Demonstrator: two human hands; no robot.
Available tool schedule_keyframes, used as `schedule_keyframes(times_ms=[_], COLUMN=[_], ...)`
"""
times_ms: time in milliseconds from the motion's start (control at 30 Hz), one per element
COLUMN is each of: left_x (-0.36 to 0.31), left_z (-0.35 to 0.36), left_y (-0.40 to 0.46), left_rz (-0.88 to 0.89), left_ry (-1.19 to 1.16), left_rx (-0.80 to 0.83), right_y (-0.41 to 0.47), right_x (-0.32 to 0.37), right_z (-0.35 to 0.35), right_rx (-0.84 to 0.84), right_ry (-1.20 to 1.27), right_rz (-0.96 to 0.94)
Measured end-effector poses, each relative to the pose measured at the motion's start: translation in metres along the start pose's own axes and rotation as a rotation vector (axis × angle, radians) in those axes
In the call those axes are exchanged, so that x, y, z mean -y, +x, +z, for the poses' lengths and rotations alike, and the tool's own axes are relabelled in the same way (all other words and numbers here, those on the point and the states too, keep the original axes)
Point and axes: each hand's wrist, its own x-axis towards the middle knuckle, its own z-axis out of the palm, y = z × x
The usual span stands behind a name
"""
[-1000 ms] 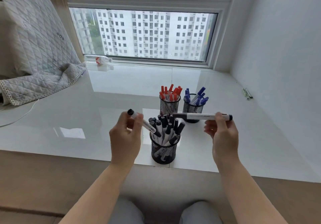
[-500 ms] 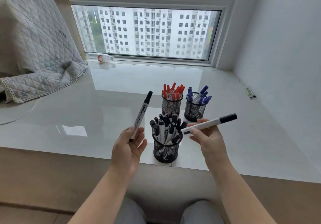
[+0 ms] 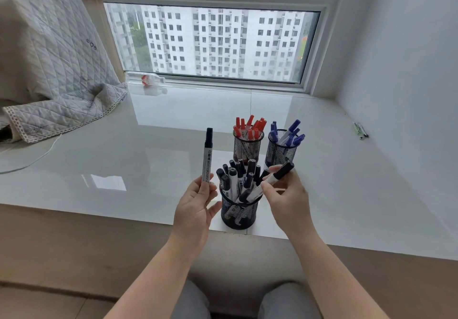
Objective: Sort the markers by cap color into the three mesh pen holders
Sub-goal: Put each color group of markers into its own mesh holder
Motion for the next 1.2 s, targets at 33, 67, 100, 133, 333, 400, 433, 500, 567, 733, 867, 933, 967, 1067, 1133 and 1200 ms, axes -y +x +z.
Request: schedule_keyframes(times_ms=[33,67,100,133,333,400,433,500,567,733,867,933,967,1067,1133,1200], left_x=[0.001,0.002,0.002,0.002,0.002,0.003,0.003,0.004,0.005,0.009,0.017,0.018,0.018,0.017,0.018,0.019], left_z=[0.001,0.003,0.005,0.007,0.011,0.009,0.008,0.007,0.005,0.005,0.007,0.007,0.007,0.005,0.003,0.002], left_y=[0.0,0.0,0.0,0.0,-0.002,-0.003,-0.003,-0.004,-0.005,-0.009,-0.009,-0.007,-0.005,0.0,0.005,0.008], left_rz=[0.02,0.047,0.078,0.111,0.233,0.234,0.229,0.214,0.206,0.204,0.322,0.414,0.468,0.577,0.575,0.544], left_ry=[0.046,0.1,0.149,0.187,0.305,0.306,0.3,0.27,0.242,0.153,0.29,0.416,0.481,0.661,0.78,0.904], left_rx=[-0.021,-0.038,-0.049,-0.053,-0.042,-0.061,-0.074,-0.098,-0.106,-0.066,-0.096,-0.133,-0.152,-0.163,-0.14,-0.087], right_y=[0.0,0.001,0.0,-0.001,-0.008,-0.012,-0.014,-0.018,-0.019,-0.014,-0.014,-0.013,-0.013,-0.012,-0.011,-0.011], right_x=[0.001,0.001,0.001,0.0,-0.003,-0.005,-0.007,-0.01,-0.011,-0.011,-0.012,-0.013,-0.013,-0.014,-0.015,-0.016], right_z=[0.0,0.0,0.001,0.002,0.009,0.012,0.013,0.015,0.016,0.013,0.012,0.011,0.01,0.009,0.009,0.008], right_rx=[-0.026,-0.045,-0.055,-0.056,0.041,0.02,0.01,0.012,0.016,-0.001,-0.005,0.0,0.003,0.008,0.009,0.011], right_ry=[0.011,0.01,-0.003,-0.031,-0.261,-0.258,-0.261,-0.283,-0.3,-0.285,-0.188,-0.169,-0.162,-0.142,-0.125,-0.103], right_rz=[-0.024,-0.043,-0.058,-0.072,-0.197,-0.22,-0.234,-0.265,-0.282,-0.277,-0.204,-0.192,-0.19,-0.195,-0.196,-0.188])
